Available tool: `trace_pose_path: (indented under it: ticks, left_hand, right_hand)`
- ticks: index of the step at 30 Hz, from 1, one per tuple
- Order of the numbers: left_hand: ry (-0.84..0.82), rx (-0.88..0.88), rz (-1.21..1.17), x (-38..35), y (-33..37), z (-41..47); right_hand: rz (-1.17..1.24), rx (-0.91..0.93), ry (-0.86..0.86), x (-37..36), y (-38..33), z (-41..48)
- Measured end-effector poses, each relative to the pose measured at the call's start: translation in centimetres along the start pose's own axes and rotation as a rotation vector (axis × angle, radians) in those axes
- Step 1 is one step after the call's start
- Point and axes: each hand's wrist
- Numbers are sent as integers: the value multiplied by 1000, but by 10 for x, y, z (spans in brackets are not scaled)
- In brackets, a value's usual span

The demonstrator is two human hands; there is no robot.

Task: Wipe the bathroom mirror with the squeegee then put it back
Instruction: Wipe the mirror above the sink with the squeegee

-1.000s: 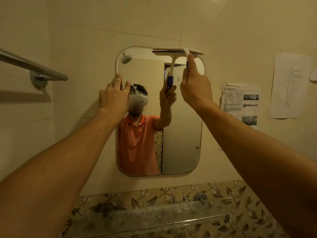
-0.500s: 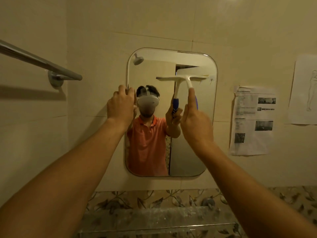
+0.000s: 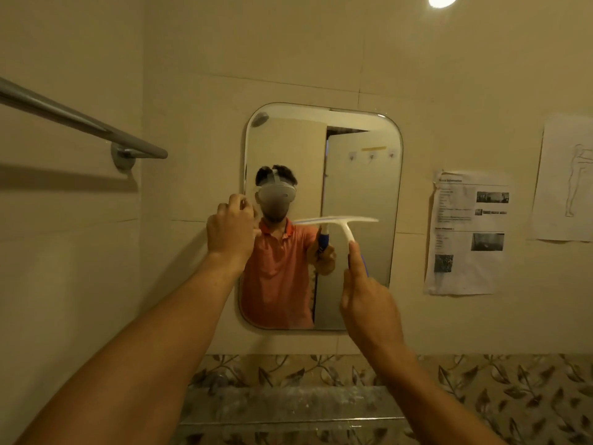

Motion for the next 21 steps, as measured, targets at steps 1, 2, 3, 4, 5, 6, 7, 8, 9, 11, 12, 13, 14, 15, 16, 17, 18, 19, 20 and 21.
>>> trace_pose_path:
  ticks: [1,2,3,4,5,6,7,8,9,11,12,13,14,15,16,17,18,19,20,21]
  left_hand:
    - [-13,9,9,-1,0,-2]
    - [-21,23,14,-2,-1,-4]
    - [-20,36,14,-4,-1,-6]
    - [-17,42,15,-5,-1,-8]
    - [-18,40,17,-7,-1,-8]
    - [-22,36,13,-8,-2,-9]
    - [-22,37,7,-8,-3,-9]
    - [-19,42,-1,-9,-3,-9]
    - [-14,48,-7,-10,-3,-9]
    - [-12,60,-22,-12,-2,-12]
    - [-15,65,-30,-13,-2,-13]
    - [-21,67,-37,-14,-2,-14]
    - [-25,68,-39,-15,-2,-14]
    - [-25,67,-38,-17,-2,-14]
    - [-25,66,-36,-18,-3,-13]
    - [-23,63,-34,-18,-4,-13]
    - [-21,54,-30,-18,-5,-12]
    - [-14,43,-21,-19,-6,-11]
    - [-7,34,-12,-19,-8,-11]
    - [-5,29,-6,-20,-9,-10]
  right_hand:
    - [19,27,21,5,-8,12]
    - [50,49,44,9,-18,27]
    - [82,72,63,14,-29,44]
    - [103,95,77,17,-40,63]
    - [101,123,92,20,-52,82]
    - [79,148,108,22,-64,100]
    - [49,172,126,22,-74,117]
    - [27,186,147,22,-83,132]
    - [6,195,164,21,-92,145]
    - [-39,206,181,17,-105,164]
    - [-54,210,176,15,-109,171]
    - [-61,215,168,13,-111,175]
    - [-63,217,162,10,-112,177]
    - [-63,215,160,7,-112,177]
    - [-63,210,158,3,-111,175]
    - [-66,206,161,-1,-109,172]
    - [-70,207,172,-6,-107,167]
    - [-71,212,190,-11,-104,160]
    - [-71,219,200,-16,-100,152]
    - [-70,226,192,-22,-96,142]
Point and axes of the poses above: each hand's wrist, its own z-axis towards the middle knuckle, its own x-axis out of the back of the hand, y = z × x, and after that the axes turned 10 degrees about y, right-handed
